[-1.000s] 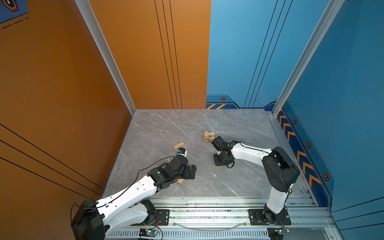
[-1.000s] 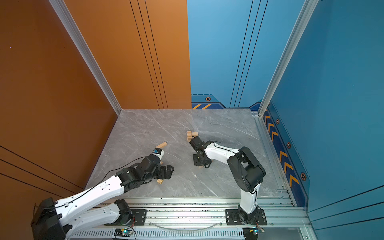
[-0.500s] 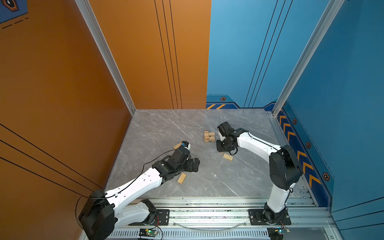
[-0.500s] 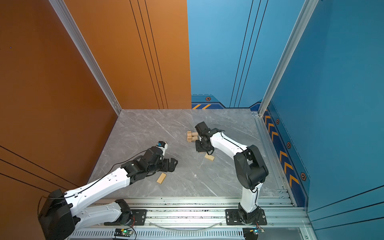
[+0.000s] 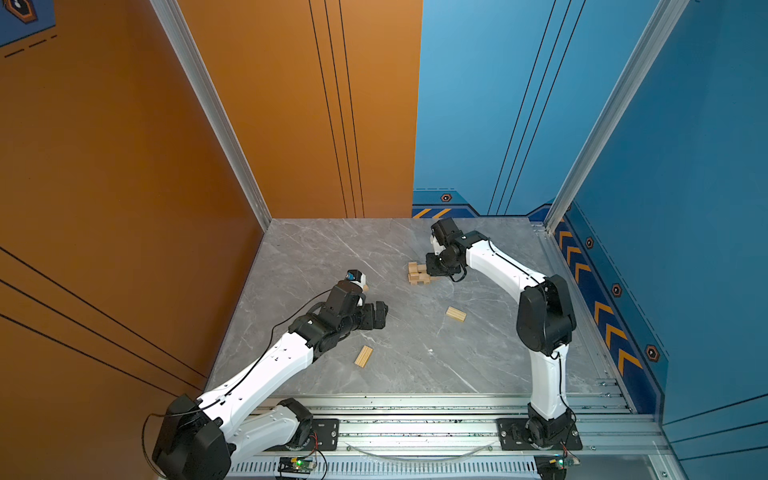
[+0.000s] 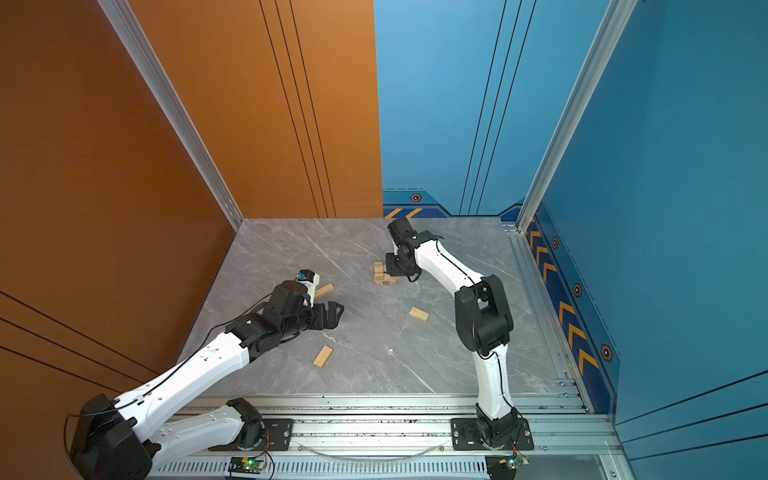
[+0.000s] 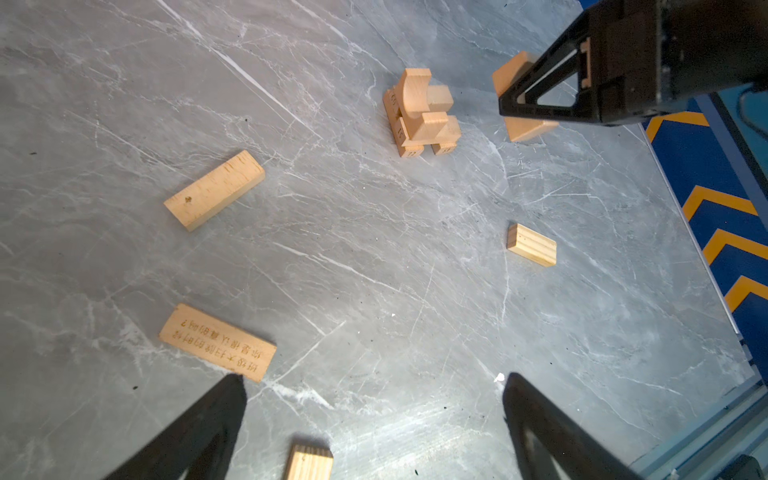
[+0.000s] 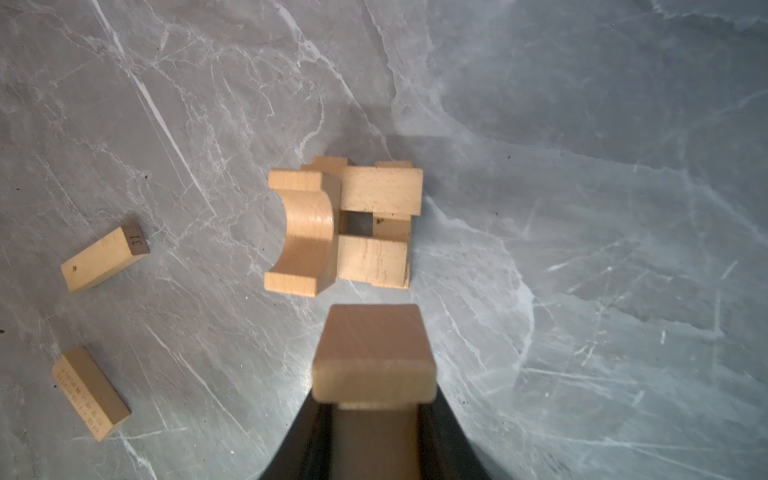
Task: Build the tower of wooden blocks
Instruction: 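Lift the arch block with the right gripper toward the structure, then lower the held arch block onto the structure beside the first arch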
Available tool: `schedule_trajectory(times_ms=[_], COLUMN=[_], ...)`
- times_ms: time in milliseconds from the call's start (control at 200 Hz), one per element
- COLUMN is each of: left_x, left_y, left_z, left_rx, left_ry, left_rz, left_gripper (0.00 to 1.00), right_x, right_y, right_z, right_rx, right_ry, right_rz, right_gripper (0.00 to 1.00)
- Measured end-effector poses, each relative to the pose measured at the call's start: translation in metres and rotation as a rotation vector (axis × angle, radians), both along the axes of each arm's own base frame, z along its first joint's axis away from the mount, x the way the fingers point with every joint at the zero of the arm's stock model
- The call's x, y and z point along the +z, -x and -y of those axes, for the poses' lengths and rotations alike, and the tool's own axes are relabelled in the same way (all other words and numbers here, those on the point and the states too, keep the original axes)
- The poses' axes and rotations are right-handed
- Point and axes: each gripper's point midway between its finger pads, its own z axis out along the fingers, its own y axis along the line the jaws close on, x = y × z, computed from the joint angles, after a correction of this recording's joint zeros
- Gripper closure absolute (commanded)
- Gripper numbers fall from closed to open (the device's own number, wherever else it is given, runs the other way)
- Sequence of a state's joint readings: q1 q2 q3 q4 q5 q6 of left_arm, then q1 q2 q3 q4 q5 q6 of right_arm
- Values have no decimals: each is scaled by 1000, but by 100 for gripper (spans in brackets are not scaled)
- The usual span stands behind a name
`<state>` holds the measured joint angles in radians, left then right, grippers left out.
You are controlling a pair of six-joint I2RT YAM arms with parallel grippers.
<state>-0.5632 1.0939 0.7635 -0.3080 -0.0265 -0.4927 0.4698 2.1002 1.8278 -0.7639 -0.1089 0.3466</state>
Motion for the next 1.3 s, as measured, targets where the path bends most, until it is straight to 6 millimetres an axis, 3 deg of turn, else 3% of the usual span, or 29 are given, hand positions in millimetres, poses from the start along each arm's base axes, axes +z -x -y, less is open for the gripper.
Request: schedule_trajectory(times_ms=[325,836,1296], left_x=[0,-1,-4], left_y=[-4,-9,-8], left_z=[-7,-16,-17], left_rx=[11,34,32], left_ry=[15,33,42], left_rz=[-11,-20,-30], left_gripper=[2,2,2], right_x=[-16,-40,-38], right_y=[-23,-31,-45], right_z=[-11,-15,-14], right_rx=[16,33,21], right_ry=[10,35,26], right_rz=[-30,-78,-66], right_gripper=[74,73,72])
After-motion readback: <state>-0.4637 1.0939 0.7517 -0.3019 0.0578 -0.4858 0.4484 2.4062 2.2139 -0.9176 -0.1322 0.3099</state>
